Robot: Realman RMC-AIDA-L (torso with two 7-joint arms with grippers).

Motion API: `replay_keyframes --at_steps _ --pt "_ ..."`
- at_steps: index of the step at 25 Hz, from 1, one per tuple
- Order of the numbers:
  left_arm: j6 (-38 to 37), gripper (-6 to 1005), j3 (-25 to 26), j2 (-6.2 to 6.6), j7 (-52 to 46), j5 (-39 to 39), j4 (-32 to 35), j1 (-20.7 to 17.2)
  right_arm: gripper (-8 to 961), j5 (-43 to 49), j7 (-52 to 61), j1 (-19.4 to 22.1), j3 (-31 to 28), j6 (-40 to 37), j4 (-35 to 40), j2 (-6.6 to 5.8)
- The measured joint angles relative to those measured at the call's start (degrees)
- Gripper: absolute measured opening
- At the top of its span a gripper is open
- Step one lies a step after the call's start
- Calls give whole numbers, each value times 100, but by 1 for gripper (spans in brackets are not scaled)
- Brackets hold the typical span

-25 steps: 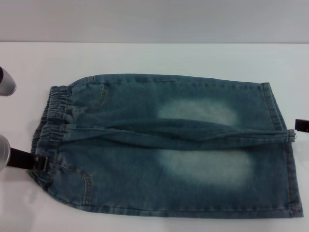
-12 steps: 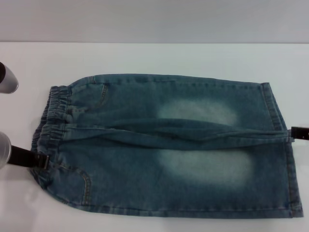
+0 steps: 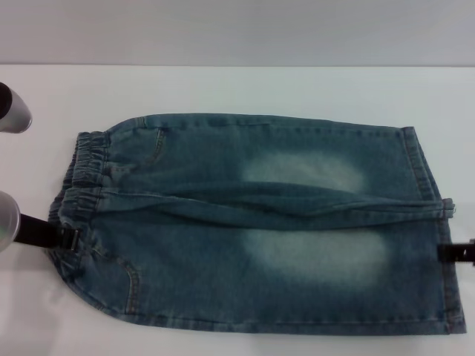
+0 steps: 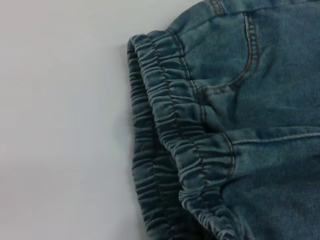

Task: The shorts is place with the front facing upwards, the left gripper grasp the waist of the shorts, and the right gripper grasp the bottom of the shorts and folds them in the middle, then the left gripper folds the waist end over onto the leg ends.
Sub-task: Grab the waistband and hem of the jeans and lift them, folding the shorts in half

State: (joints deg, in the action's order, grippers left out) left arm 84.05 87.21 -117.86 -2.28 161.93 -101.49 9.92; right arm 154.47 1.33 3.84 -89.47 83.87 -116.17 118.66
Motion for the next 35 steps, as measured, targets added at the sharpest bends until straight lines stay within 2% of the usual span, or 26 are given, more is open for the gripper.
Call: replay_keyframes --at_steps 8,24,35 --pt "28 81 59 0 -1 4 55 84 775 11 20 -9 306 355 20 8" --pt "33 81 37 -9 -1 5 75 147 775 104 52 180 380 350 288 26" --pt "40 82 15 -9 -1 5 103 167 774 250 58 147 475 269 444 26"
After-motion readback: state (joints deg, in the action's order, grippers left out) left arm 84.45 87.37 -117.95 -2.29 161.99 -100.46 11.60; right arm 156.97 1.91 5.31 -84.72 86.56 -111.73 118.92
